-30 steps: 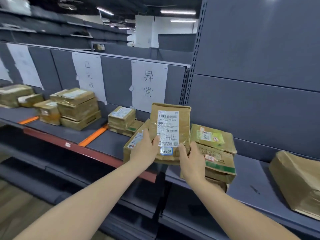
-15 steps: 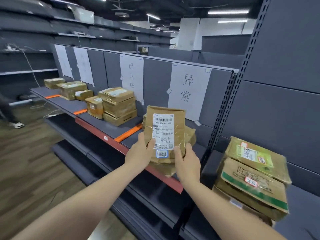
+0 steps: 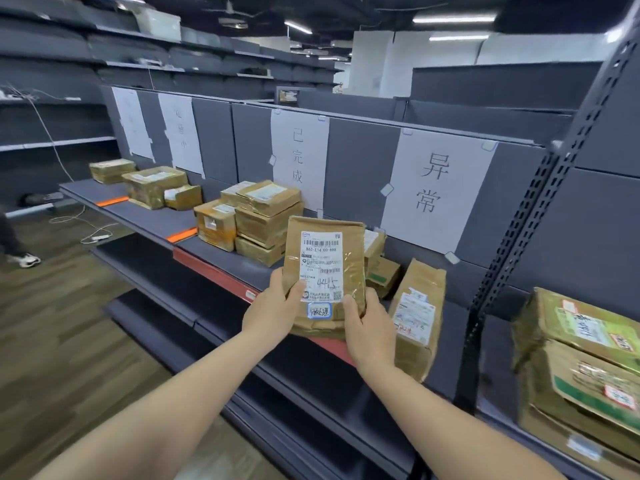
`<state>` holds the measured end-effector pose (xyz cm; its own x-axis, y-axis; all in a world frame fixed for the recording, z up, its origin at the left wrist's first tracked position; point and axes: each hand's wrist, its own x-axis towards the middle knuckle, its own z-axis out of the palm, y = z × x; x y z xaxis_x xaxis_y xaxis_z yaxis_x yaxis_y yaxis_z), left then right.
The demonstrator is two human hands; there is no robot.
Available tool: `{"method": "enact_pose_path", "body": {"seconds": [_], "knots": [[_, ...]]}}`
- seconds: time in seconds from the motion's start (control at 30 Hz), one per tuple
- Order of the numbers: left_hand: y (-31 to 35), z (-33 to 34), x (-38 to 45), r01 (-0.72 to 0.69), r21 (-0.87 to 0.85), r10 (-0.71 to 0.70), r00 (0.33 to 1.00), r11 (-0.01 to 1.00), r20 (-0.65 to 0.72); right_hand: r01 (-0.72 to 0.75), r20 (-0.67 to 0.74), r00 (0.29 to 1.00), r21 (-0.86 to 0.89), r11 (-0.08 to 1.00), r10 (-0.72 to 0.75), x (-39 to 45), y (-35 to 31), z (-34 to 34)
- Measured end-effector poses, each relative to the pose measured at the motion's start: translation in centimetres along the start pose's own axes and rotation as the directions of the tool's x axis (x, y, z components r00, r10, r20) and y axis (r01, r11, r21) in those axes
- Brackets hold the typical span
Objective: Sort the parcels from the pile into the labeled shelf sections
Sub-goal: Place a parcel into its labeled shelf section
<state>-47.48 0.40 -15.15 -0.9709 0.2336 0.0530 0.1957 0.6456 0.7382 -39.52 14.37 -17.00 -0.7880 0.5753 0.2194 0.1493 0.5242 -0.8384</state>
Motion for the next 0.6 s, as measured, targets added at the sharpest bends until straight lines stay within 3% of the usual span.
{"method": "enact_pose_path", "body": {"seconds": [0.3, 0.6], "knots": [[-7.7, -6.5, 4.5, -0.011, 0.049, 0.008, 0.998, 0.999, 0.069, -0.028, 0.007, 1.000, -0.049, 0.998, 0.029, -0.4, -4.1, 10.3], [-14.2, -9.8, 8.9, 0.080, 0.063, -0.084, 0.994, 0.995, 0.064, -0.004, 0.094, 0.995, -0.051, 0.999, 0.009, 1.4, -6.0, 18.3]]}}
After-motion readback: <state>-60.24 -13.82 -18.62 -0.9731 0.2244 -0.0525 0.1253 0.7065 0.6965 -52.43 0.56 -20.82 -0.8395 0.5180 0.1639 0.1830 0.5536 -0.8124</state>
